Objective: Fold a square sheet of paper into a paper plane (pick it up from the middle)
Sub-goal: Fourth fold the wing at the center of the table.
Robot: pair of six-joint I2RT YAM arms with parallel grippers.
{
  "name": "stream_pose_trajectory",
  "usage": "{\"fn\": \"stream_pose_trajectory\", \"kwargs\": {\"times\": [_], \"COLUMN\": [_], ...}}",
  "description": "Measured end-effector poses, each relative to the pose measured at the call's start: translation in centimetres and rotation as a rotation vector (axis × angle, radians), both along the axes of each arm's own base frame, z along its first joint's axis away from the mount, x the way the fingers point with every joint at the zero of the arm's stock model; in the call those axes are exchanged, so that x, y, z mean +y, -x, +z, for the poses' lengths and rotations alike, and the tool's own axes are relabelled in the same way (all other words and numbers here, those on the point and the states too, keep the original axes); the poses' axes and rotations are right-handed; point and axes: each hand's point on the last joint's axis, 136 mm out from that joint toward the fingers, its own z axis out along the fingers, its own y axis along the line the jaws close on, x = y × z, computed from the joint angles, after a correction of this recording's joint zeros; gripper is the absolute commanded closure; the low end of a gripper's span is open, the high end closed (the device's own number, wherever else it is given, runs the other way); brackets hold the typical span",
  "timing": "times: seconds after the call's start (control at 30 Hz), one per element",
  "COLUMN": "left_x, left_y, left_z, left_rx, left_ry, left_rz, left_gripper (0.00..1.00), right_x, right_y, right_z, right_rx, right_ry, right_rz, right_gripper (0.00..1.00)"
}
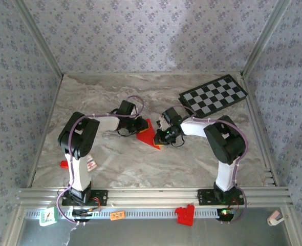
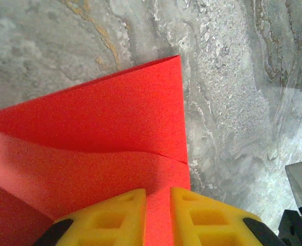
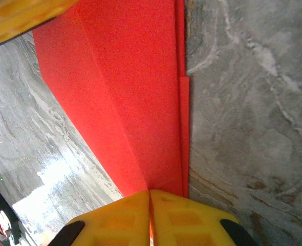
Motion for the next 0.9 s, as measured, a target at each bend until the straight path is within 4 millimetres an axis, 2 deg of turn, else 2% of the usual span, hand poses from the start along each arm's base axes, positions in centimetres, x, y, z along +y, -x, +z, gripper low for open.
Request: {"fn": "stream_pose_trajectory", "kwargs": {"times": [0.47, 0.53, 0.67, 0.77, 0.9], "left_x": [3.0, 3.9, 6.7, 8.4, 7.9], "left_y": [-3.5, -4.3, -6.4, -6.8, -5.7], "left_z": [0.1, 0.2, 0.7, 2.8, 7.3], "left_rx": [-0.053, -0.070, -0.108, -0.148, -0.229], "left_ry": [-0.030, -0.051, -0.147, -0.182, -0.126], "left_rz": [0.007, 0.026, 0.109, 0.167, 0.193], "left_gripper": [0.78, 0.78, 0.78, 0.78, 0.78], "right_x": [-0.1, -0.1, -0.1, -0.1, -0.1], "right_y": [0.0, 0.0, 0.0, 0.0, 0.0], "right_z": [-0.1, -0.1, -0.1, 0.0, -0.1], "right_rx": [0.000, 0.000, 0.000, 0.000, 0.002], "right_ry": [-0.005, -0.005, -0.005, -0.006, -0.007], "right_rz": [-0.002, -0.002, -0.002, -0.002, -0.002], "right_gripper": [0.89, 0.89, 0.89, 0.89, 0.89]}}
